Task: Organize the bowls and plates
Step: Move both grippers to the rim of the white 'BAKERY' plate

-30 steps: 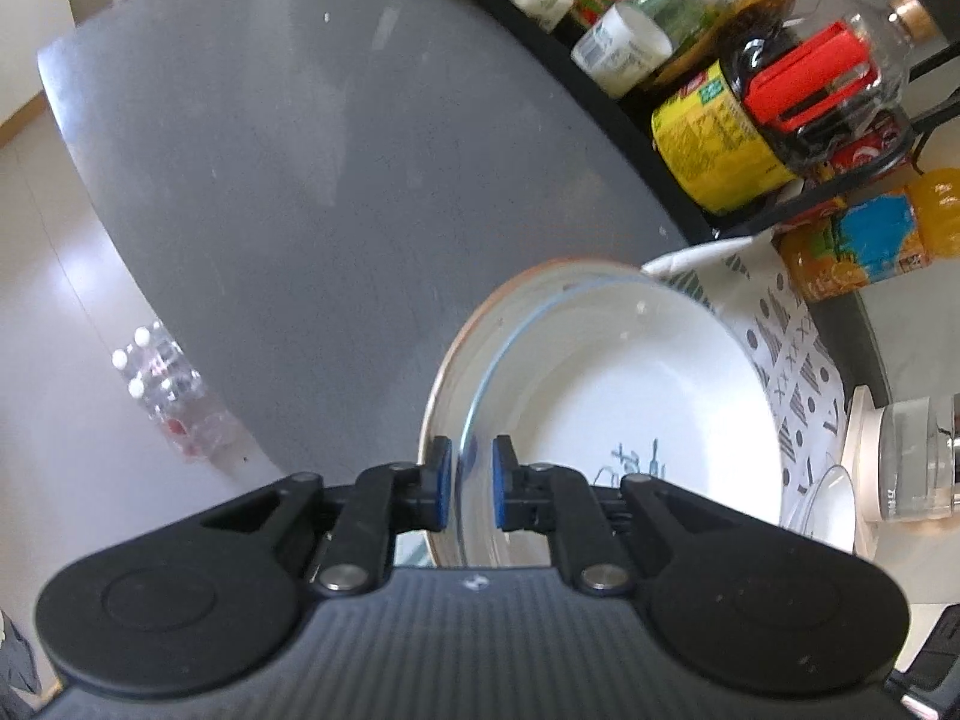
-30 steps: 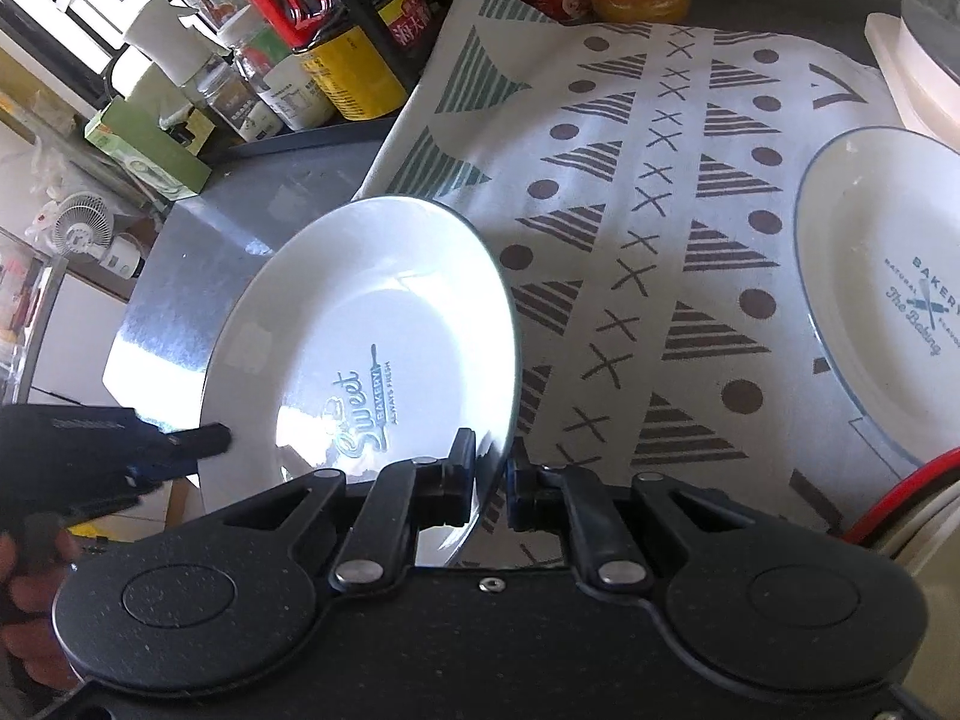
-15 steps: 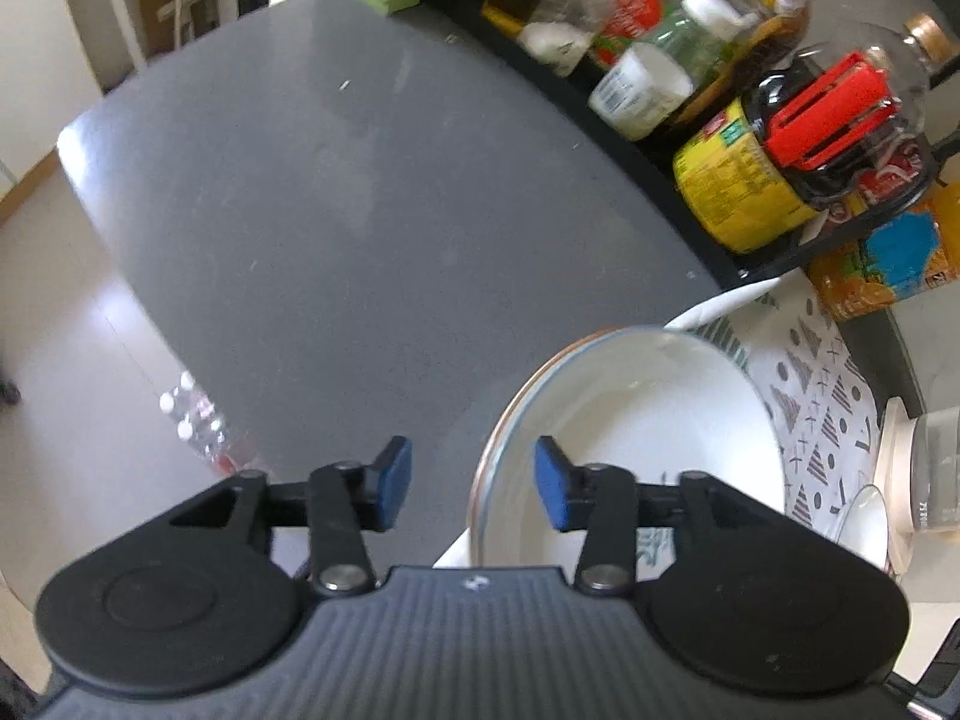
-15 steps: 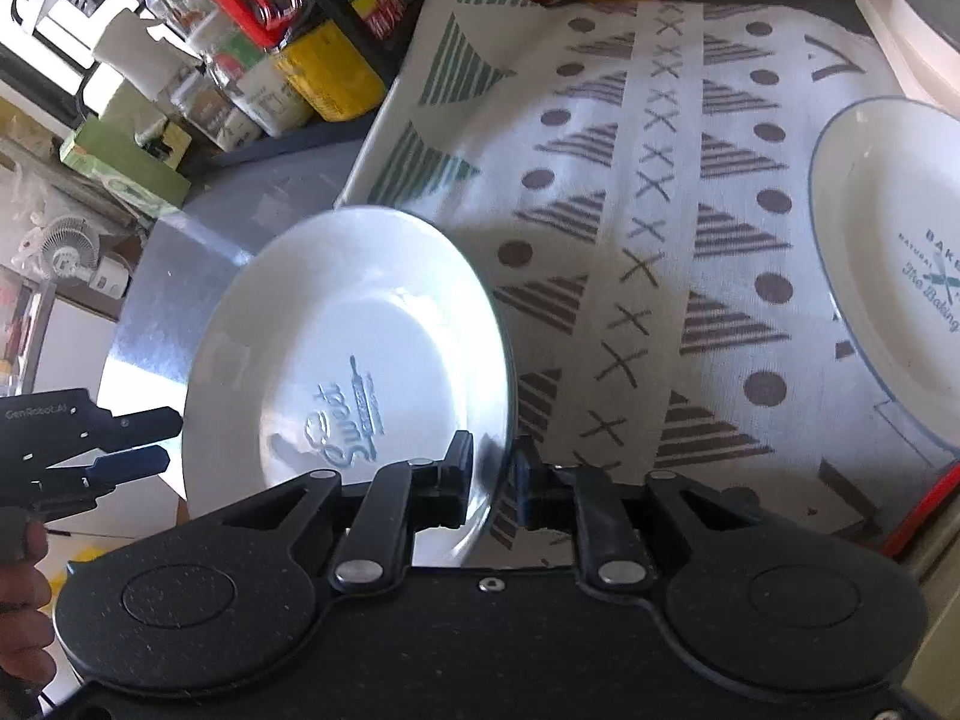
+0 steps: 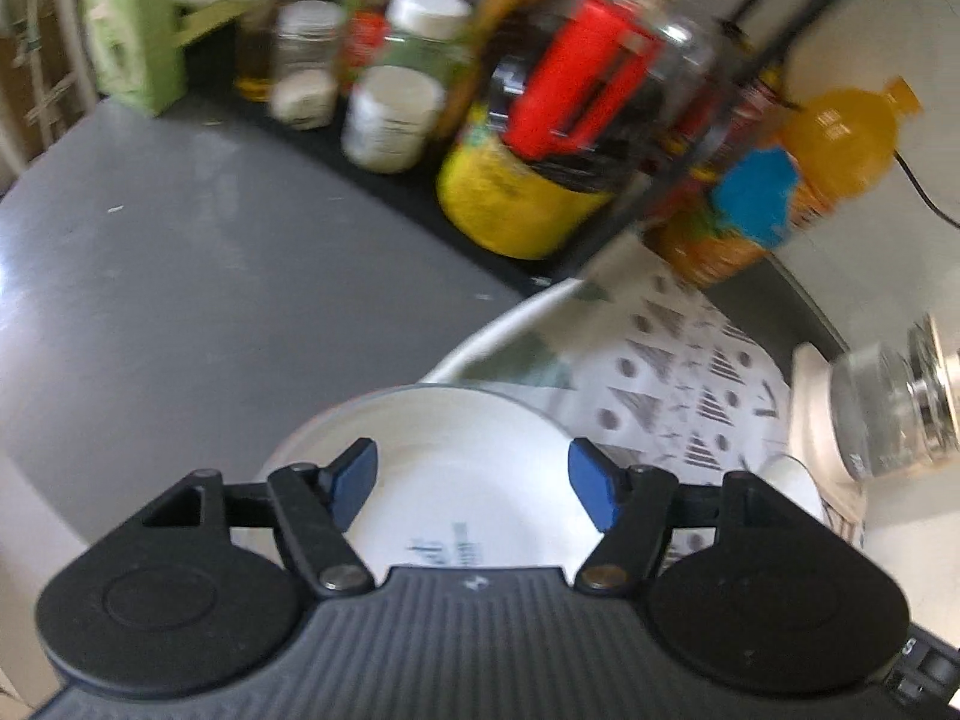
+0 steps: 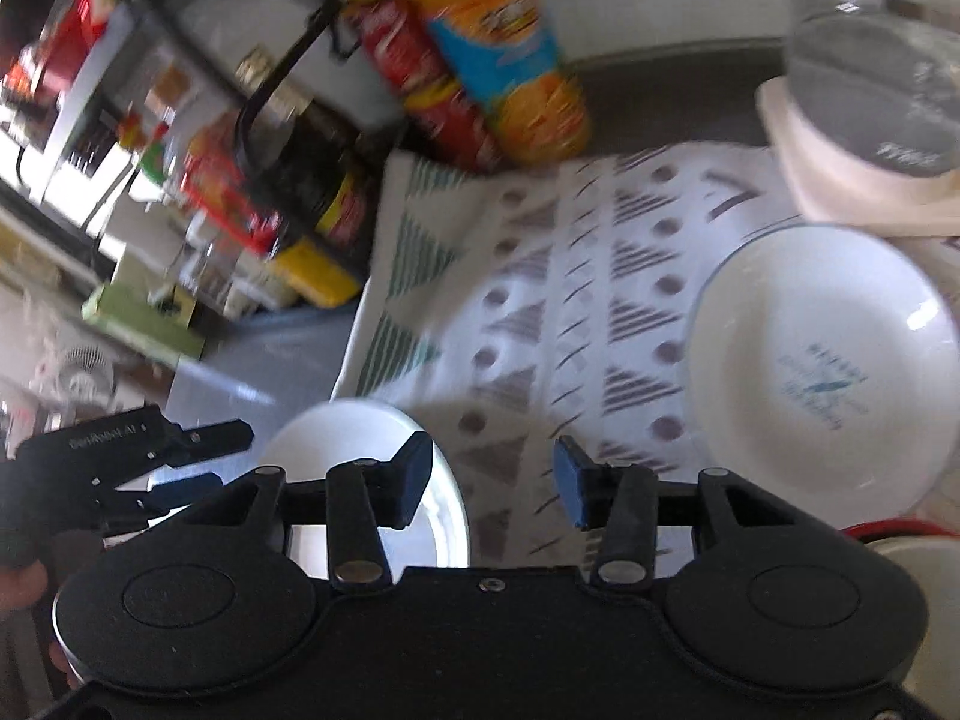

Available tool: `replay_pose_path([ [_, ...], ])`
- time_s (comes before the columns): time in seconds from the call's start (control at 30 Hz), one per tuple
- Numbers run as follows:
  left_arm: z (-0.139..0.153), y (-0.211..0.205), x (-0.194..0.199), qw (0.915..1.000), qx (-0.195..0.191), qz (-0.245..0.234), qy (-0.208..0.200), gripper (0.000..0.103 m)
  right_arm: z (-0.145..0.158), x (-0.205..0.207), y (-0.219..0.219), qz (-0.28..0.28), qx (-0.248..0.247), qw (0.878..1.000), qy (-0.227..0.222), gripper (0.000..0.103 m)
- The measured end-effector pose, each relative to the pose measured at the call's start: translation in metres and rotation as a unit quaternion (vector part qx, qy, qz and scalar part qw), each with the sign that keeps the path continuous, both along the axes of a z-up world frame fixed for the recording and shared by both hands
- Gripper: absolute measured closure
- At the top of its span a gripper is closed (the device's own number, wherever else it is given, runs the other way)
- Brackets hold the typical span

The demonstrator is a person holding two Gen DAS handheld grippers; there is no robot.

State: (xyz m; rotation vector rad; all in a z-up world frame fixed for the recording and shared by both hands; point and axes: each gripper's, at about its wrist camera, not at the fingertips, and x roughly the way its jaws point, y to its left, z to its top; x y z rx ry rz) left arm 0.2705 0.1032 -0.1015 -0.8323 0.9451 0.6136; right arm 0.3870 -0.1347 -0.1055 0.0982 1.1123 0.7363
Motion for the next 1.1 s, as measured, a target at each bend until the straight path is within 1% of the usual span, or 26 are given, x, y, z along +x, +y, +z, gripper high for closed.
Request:
replay_pose_path([
  [0.07, 0.001, -0.006, 0.014, 0.9998, -0.008, -0.016, -0.006, 0.034, 0.002, 0.006, -0.012, -0.021, 0.005, 1.0, -0.003, 0.053],
  [0.13, 0.002, -0.014, 0.028, 0.9994, -0.006, -0.034, -0.008, 0.034, 0.004, 0.012, -0.024, -0.038, 0.007, 0.999, -0.009, 0.051],
  [0.2, 0.002, -0.022, 0.043, 0.9985, -0.003, -0.055, -0.006, 0.034, 0.004, 0.017, -0.035, -0.056, 0.007, 0.998, -0.011, 0.05],
  [0.33, -0.004, -0.038, 0.073, 0.9961, -0.012, -0.088, -0.008, 0.034, 0.004, 0.026, -0.06, -0.093, 0.009, 0.996, -0.011, 0.05],
  [0.5, -0.01, -0.06, 0.105, 0.9911, -0.018, -0.132, -0.011, 0.034, 0.004, 0.038, -0.09, -0.139, 0.006, 0.99, -0.008, 0.05],
  [0.6, -0.014, -0.072, 0.121, 0.9891, -0.005, -0.147, -0.009, 0.034, 0.002, 0.043, -0.106, -0.162, 0.002, 0.987, -0.004, 0.05],
  [0.67, -0.02, -0.078, 0.131, 0.9871, -0.012, -0.159, -0.01, 0.034, 0.0, 0.045, -0.116, -0.176, -0.001, 0.984, -0.002, 0.049],
  [0.73, -0.025, -0.084, 0.141, 0.9853, -0.02, -0.17, -0.011, 0.034, -0.004, 0.048, -0.124, -0.188, -0.007, 0.982, 0.003, 0.047],
  [0.9, -0.04, -0.099, 0.163, 0.9795, -0.036, -0.198, -0.006, 0.035, -0.015, 0.053, -0.14, -0.216, -0.018, 0.976, 0.02, 0.047],
  [1.03, -0.052, -0.109, 0.177, 0.9761, -0.052, -0.211, -0.002, 0.038, -0.024, 0.058, -0.154, -0.236, -0.016, 0.971, 0.044, 0.047],
  [1.1, -0.059, -0.112, 0.183, 0.9743, -0.061, -0.217, 0.001, 0.044, -0.03, 0.061, -0.16, -0.245, -0.017, 0.968, 0.058, 0.047],
])
